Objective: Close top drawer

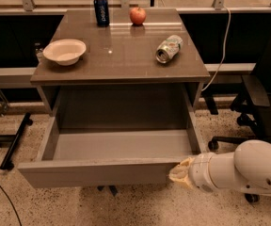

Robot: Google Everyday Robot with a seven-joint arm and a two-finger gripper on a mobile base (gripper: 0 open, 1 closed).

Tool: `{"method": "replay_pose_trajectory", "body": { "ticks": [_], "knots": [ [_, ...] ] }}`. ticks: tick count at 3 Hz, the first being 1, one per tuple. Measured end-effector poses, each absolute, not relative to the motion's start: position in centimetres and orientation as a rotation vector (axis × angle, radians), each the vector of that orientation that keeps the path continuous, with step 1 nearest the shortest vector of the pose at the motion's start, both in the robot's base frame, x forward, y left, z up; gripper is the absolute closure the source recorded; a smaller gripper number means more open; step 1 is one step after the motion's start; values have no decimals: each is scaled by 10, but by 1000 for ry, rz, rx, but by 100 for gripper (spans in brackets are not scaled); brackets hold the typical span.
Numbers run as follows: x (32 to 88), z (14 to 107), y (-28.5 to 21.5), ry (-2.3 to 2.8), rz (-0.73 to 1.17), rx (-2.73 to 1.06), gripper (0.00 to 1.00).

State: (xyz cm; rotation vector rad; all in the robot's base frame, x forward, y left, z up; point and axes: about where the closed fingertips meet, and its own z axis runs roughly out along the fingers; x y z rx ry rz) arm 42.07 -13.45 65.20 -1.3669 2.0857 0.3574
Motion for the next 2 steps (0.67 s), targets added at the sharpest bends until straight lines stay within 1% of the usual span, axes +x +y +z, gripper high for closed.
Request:
{"method": "replay_pose_trajectory", "body": {
  "ticks": [1, 2],
  "knots": [
    [440, 657, -125, 2026, 324, -1366, 100],
    [473, 668, -107, 1921, 296, -1368, 100]
  ]
}}
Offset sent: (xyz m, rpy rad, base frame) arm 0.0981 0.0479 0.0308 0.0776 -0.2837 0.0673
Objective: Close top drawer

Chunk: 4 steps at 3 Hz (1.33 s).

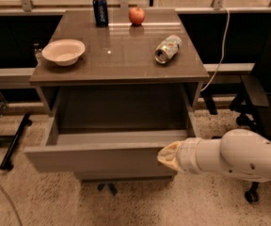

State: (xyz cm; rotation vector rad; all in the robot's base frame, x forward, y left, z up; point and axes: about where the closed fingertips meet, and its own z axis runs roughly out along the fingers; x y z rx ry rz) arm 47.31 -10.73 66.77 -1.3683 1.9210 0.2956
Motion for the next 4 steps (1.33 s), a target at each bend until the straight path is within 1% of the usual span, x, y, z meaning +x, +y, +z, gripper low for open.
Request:
{"method": "replay_pose_trajectory", "body": {
  "ticks": [1, 2, 3, 4],
  "knots": [
    [473, 668, -107, 1921, 296, -1368, 100],
    [508, 672, -93, 1837, 309, -1359, 100],
    [513, 673, -91, 1824, 311, -1358, 82],
    [539, 677, -81, 1780, 331, -1358, 81]
  ]
}}
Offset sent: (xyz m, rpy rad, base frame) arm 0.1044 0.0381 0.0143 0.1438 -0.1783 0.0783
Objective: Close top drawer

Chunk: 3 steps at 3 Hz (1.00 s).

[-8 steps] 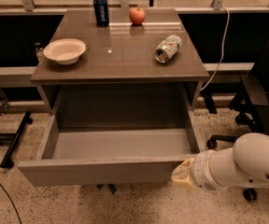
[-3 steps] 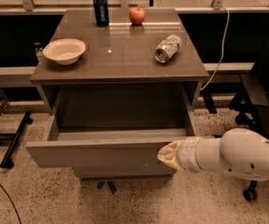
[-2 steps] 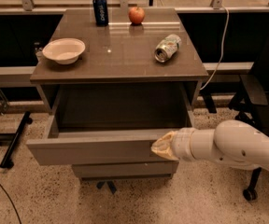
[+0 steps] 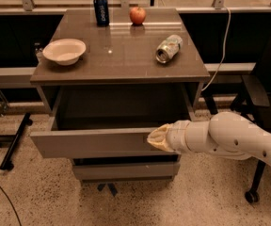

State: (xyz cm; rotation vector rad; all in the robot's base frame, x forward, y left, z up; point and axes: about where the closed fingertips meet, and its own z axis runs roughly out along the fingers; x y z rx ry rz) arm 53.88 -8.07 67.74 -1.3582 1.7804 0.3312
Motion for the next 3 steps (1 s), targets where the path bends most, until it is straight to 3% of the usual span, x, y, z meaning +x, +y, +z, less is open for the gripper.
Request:
{"method": "replay_pose_trajectory", "body": {
  "ticks": [1, 3],
  "knots": [
    [543, 681, -80, 1774, 329, -1353, 100],
    [570, 675, -68, 1727, 303, -1328, 100]
  ]
}}
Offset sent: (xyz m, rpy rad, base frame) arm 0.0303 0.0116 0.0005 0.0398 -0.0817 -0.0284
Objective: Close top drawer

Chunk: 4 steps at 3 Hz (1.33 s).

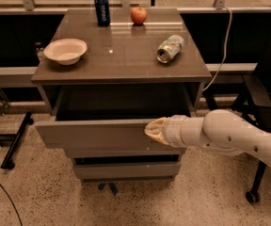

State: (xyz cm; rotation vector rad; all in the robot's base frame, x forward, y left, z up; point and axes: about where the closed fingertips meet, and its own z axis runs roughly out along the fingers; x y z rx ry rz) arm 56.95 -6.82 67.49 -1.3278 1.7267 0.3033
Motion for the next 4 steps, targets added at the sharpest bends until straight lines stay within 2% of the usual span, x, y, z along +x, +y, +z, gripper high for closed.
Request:
{"method": "replay_pose_trajectory", "body": {
  "ticks": [1, 2, 4],
  "knots": [
    [594, 666, -63, 1712, 288, -1306, 100],
    [620, 659, -60, 1702, 271, -1273, 82],
    [623, 658, -56, 1698, 276, -1274, 36]
  ]
}}
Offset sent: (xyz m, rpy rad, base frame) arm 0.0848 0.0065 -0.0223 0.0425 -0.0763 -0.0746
